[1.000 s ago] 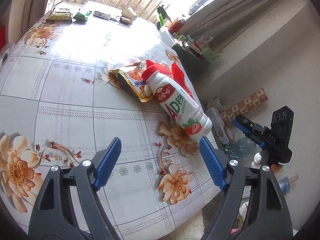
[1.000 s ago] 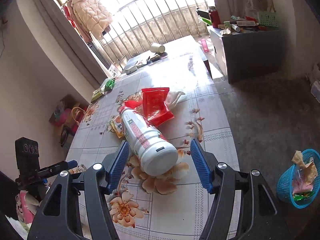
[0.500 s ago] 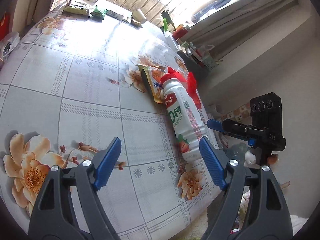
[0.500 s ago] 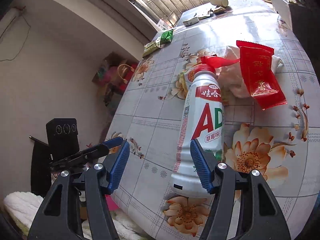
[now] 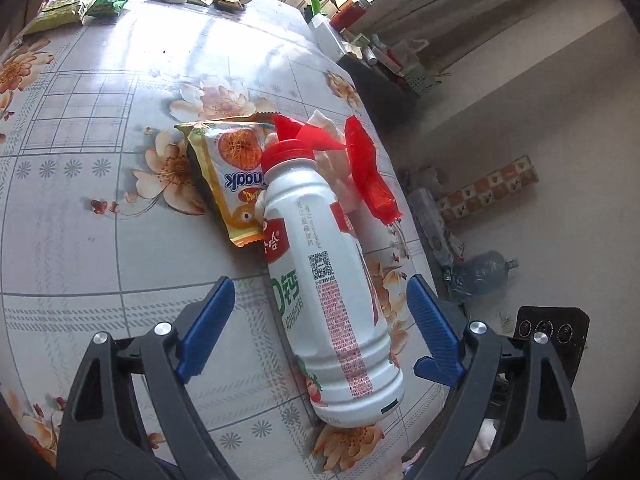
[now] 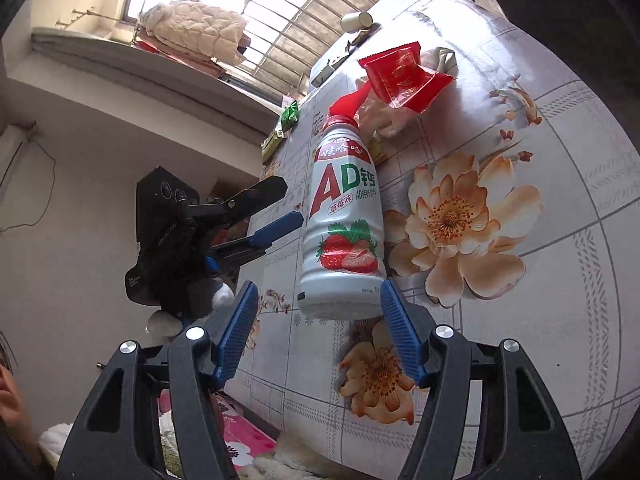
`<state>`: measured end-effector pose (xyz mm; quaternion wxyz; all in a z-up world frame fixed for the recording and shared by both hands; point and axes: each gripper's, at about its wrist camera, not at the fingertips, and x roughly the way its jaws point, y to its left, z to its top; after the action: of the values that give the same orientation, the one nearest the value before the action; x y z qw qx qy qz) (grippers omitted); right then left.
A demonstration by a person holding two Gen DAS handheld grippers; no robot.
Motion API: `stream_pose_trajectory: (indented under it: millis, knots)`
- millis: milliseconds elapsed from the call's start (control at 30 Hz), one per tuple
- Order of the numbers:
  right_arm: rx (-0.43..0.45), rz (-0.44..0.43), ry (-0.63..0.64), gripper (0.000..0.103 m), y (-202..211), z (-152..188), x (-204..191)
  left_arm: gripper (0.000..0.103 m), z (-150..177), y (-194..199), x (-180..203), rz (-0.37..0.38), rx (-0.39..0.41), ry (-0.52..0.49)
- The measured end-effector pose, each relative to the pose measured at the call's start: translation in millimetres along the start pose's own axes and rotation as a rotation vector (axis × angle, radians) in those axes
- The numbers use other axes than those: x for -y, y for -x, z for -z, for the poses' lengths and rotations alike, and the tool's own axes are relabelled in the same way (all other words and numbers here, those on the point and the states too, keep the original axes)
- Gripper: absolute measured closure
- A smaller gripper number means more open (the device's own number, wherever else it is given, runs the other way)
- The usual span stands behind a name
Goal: Collect trash
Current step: 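Move both grippers back to the table toward the white AD bottle, then grasp the white AD bottle with the left gripper while the right grasps the red wrapper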
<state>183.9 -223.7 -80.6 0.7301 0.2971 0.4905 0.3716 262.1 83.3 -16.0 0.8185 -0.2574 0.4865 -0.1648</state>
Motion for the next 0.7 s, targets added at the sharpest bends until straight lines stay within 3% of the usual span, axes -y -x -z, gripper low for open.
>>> stream_pose_trajectory:
  millis: [133,233,333,533,700]
  knots:
    - [0.075,-0.007,-0.053,0.041,33.6,18.2,15.8,0.022,-0.5,-35.2,13.4,-0.114,-0.052,0.002]
    - [0.109,0.032,-0.059,0.041,59.5,28.9,21.9,0.036,6.3,-40.0,11.0,-0.107,-0.054,0.024]
    - [0.136,0.064,-0.049,0.041,74.8,25.8,22.5,0.037,14.3,-30.3,9.4,-0.119,-0.022,0.016]
    - [0.200,0.061,-0.103,0.041,77.9,-3.1,33.5,0.038,43.6,7.8,1.1,-0.128,0.043,-0.003]
    - [0.175,-0.025,-0.269,0.041,37.8,-39.2,58.5,0.038,69.1,33.2,-12.8,-0.147,0.077,0.010]
